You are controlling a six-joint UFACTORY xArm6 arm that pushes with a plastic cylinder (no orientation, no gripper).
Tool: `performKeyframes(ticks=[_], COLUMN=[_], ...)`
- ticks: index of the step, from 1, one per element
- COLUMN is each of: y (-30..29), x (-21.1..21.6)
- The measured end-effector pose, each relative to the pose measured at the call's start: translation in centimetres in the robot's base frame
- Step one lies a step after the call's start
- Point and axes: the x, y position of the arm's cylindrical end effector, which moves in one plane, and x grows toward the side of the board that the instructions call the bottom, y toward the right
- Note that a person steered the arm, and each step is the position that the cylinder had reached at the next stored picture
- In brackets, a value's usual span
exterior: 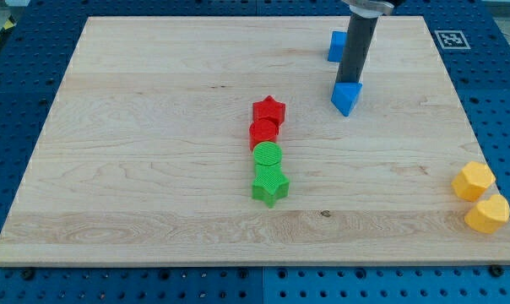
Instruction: Move the blue triangle to the right side of the red circle
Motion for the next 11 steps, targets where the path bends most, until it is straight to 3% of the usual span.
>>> performKeyframes(ticks=[2, 4, 8, 11], y=[0.5, -3.2, 1.7, 1.8], x=[0.4, 0.6, 3.9, 6.8])
